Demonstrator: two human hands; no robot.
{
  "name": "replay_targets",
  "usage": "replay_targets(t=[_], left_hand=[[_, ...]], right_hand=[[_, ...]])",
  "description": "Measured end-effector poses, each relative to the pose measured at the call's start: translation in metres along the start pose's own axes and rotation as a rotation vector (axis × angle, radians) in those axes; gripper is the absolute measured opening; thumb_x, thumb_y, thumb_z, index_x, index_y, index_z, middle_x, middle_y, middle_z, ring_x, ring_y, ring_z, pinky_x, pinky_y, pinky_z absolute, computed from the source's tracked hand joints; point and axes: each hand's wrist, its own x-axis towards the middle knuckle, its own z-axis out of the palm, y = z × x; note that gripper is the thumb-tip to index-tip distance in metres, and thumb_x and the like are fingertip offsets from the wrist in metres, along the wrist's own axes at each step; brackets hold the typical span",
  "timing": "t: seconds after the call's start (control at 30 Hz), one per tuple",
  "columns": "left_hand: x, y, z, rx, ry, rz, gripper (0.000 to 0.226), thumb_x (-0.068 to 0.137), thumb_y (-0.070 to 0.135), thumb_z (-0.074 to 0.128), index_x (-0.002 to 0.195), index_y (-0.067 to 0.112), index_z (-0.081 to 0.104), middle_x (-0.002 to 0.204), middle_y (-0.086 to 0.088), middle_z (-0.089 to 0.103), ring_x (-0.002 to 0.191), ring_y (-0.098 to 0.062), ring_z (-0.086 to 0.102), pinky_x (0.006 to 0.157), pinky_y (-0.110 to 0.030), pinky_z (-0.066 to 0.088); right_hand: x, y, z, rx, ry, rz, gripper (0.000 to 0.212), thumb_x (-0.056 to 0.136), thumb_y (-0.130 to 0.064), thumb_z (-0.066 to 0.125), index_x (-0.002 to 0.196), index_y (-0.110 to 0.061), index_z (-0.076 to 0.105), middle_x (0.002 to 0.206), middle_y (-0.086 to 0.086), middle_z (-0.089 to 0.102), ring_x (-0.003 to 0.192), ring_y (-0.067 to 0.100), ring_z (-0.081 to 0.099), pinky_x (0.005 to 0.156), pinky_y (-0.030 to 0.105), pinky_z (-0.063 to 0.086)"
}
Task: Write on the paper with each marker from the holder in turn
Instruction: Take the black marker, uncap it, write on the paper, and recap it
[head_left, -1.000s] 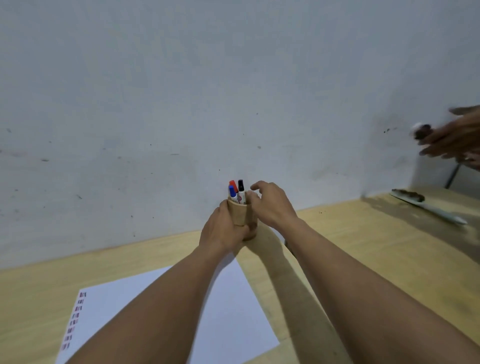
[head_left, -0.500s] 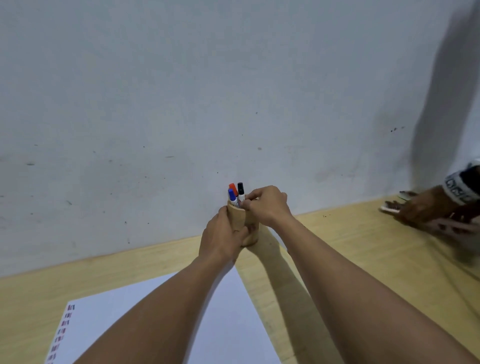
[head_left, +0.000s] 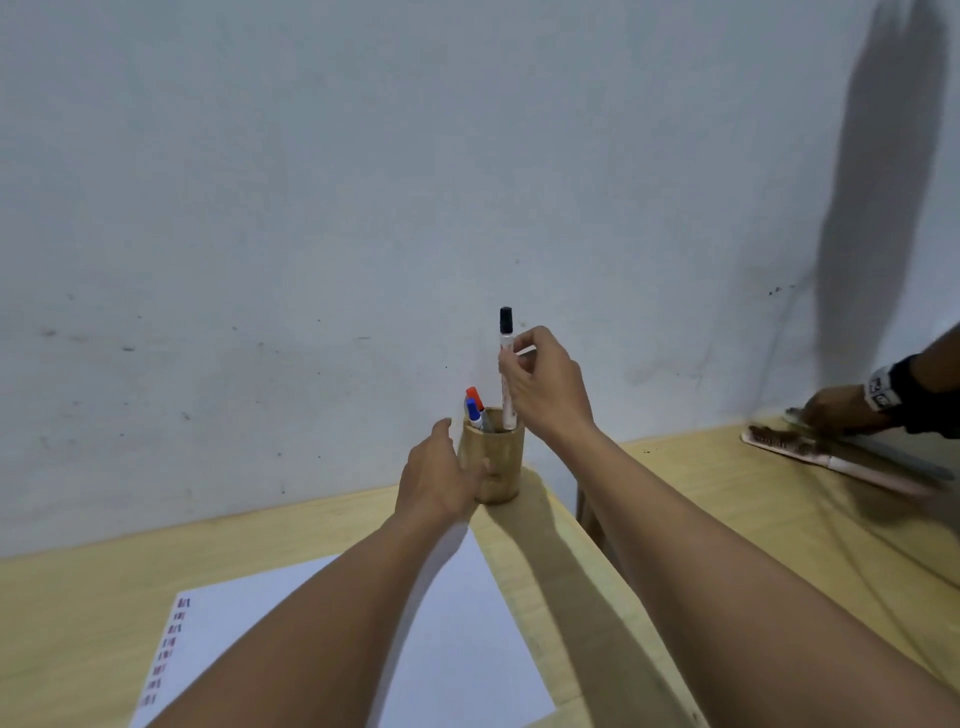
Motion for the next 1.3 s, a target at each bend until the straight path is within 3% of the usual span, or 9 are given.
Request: replay_targets(t=[0.1, 0.17, 0.27, 0.43, 0.63, 0.77, 0.87, 1.03, 1.3], left_hand=[[-0.007, 0.0, -0.028, -0.027, 0.099, 0.0, 0.064, 0.09, 0.012, 0.062, 0.149, 0.017, 0.038, 0.14, -0.01, 0.056, 0.125, -0.026, 0.056, 0.102, -0.039, 0.048], [-0.013, 0.002, -0.052, -0.075, 0.216, 0.021, 0.048, 0.094, 0.01, 0.053, 0.141, 0.017, 0.05, 0.127, -0.008, 0.063, 0.111, -0.023, 0.061, 0.094, -0.037, 0.052], [-0.026, 0.008, -0.086, -0.181, 0.311, 0.05, 0.034, 0.098, 0.018, 0.046, 0.127, 0.02, 0.064, 0.108, -0.001, 0.071, 0.093, -0.016, 0.063, 0.076, -0.023, 0.047], [-0.053, 0.016, -0.13, -0.438, 0.266, 0.088, 0.019, 0.095, 0.029, 0.058, 0.099, 0.023, 0.076, 0.09, 0.001, 0.076, 0.079, -0.014, 0.074, 0.081, -0.037, 0.059], [-0.076, 0.009, -0.169, -0.506, 0.222, 0.071, 0.009, 0.09, 0.011, 0.068, 0.088, 0.01, 0.076, 0.085, -0.018, 0.074, 0.073, -0.02, 0.071, 0.075, -0.037, 0.062], [-0.088, 0.0, -0.194, -0.65, 0.24, -0.005, 0.01, 0.093, 0.008, 0.066, 0.087, 0.006, 0.074, 0.083, -0.015, 0.071, 0.071, -0.019, 0.069, 0.075, -0.035, 0.062], [-0.094, -0.004, -0.206, -0.733, 0.212, -0.03, 0.008, 0.093, 0.009, 0.068, 0.089, 0.005, 0.073, 0.083, -0.014, 0.07, 0.072, -0.019, 0.068, 0.077, -0.035, 0.062], [-0.099, -0.011, -0.211, -0.762, 0.148, -0.027, 0.01, 0.09, 0.012, 0.072, 0.094, 0.004, 0.074, 0.084, -0.01, 0.071, 0.074, -0.016, 0.069, 0.075, -0.03, 0.062], [-0.1, -0.033, -0.216, -0.667, 0.065, -0.058, 0.027, 0.093, 0.02, 0.07, 0.095, -0.007, 0.074, 0.077, -0.011, 0.07, 0.069, -0.017, 0.065, 0.076, -0.031, 0.063]], right_hand=[[-0.011, -0.016, -0.004, -0.034, -0.053, -0.024, 0.019, 0.104, -0.033, 0.053, 0.11, -0.016, 0.059, 0.086, -0.002, 0.068, 0.066, 0.008, 0.059, 0.052, 0.02, 0.039], [-0.02, -0.023, -0.004, -0.051, -0.111, -0.037, 0.017, 0.103, -0.032, 0.055, 0.108, -0.018, 0.061, 0.081, -0.005, 0.066, 0.061, 0.004, 0.056, 0.047, 0.015, 0.037], [-0.035, -0.034, 0.001, -0.093, -0.22, -0.078, 0.013, 0.099, -0.03, 0.061, 0.103, -0.019, 0.067, 0.08, 0.0, 0.07, 0.058, 0.007, 0.056, 0.052, 0.023, 0.039], [-0.061, -0.056, 0.013, -0.122, -0.345, -0.135, 0.008, 0.096, -0.029, 0.068, 0.099, -0.022, 0.073, 0.068, -0.008, 0.06, 0.059, 0.01, 0.051, 0.054, 0.025, 0.037], [-0.083, -0.084, 0.02, -0.111, -0.45, -0.126, 0.017, 0.091, -0.037, 0.072, 0.099, -0.021, 0.072, 0.077, -0.005, 0.071, 0.063, 0.01, 0.056, 0.06, 0.029, 0.039], [-0.093, -0.099, 0.015, 0.174, -0.456, 0.013, 0.019, 0.084, -0.026, 0.081, 0.097, -0.015, 0.073, 0.088, 0.009, 0.079, 0.076, 0.016, 0.067, 0.068, 0.032, 0.049], [-0.102, -0.105, 0.02, 0.503, -0.428, 0.234, 0.013, 0.082, -0.023, 0.082, 0.091, -0.017, 0.075, 0.084, 0.002, 0.076, 0.083, 0.015, 0.067, 0.071, 0.031, 0.047], [-0.121, -0.111, 0.053, 0.933, -0.384, 0.493, 0.005, 0.086, -0.024, 0.081, 0.089, -0.023, 0.076, 0.078, -0.005, 0.066, 0.075, 0.01, 0.058, 0.064, 0.028, 0.044], [-0.137, -0.115, 0.098, 0.947, -0.381, 0.405, 0.007, 0.092, -0.012, 0.073, 0.092, -0.004, 0.073, 0.069, 0.005, 0.071, 0.062, 0.011, 0.063, 0.063, 0.02, 0.056]])
